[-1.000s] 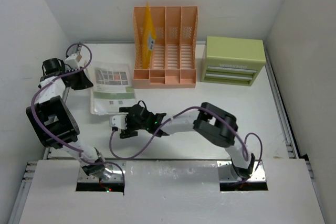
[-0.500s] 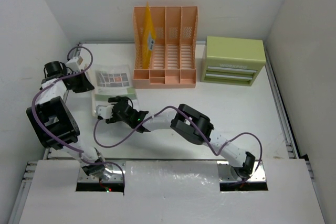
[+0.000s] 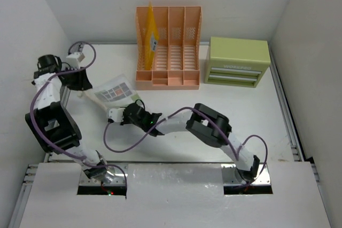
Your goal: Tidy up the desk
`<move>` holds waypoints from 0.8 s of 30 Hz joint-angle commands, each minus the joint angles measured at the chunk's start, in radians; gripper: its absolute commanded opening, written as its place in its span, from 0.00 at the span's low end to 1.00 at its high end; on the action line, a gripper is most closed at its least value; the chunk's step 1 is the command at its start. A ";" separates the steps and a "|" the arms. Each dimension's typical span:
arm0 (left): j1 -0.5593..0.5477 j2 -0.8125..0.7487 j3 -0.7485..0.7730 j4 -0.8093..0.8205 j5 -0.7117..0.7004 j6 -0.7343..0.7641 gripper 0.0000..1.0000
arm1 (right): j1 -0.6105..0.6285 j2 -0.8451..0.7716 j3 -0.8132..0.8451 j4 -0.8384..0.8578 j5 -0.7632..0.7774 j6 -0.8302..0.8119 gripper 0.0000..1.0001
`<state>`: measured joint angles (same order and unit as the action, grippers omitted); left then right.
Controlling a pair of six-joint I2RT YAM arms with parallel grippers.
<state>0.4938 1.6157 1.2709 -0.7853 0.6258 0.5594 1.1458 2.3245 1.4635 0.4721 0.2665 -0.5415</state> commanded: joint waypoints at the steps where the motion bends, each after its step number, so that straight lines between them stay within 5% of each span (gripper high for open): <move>1: 0.040 -0.156 0.116 -0.025 -0.024 0.195 0.34 | -0.018 -0.194 -0.046 -0.018 -0.148 0.118 0.00; 7: 0.046 -0.411 -0.057 0.092 0.107 0.647 0.39 | -0.115 -0.312 -0.026 -0.205 -0.470 0.256 0.00; 13: 0.045 -0.329 0.176 -0.535 0.252 1.191 0.44 | -0.179 -0.359 -0.017 -0.250 -0.555 0.285 0.00; 19: -0.090 -0.410 0.045 -0.529 0.190 1.255 0.53 | -0.179 -0.404 -0.019 -0.288 -0.658 0.219 0.00; 24: -0.142 -0.416 0.027 -0.347 0.235 1.045 0.55 | -0.179 -0.438 -0.045 -0.323 -0.733 0.163 0.00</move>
<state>0.3603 1.2343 1.2930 -1.2163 0.8028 1.6581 0.9592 1.9823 1.4155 0.1177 -0.3584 -0.3401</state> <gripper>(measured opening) 0.546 0.009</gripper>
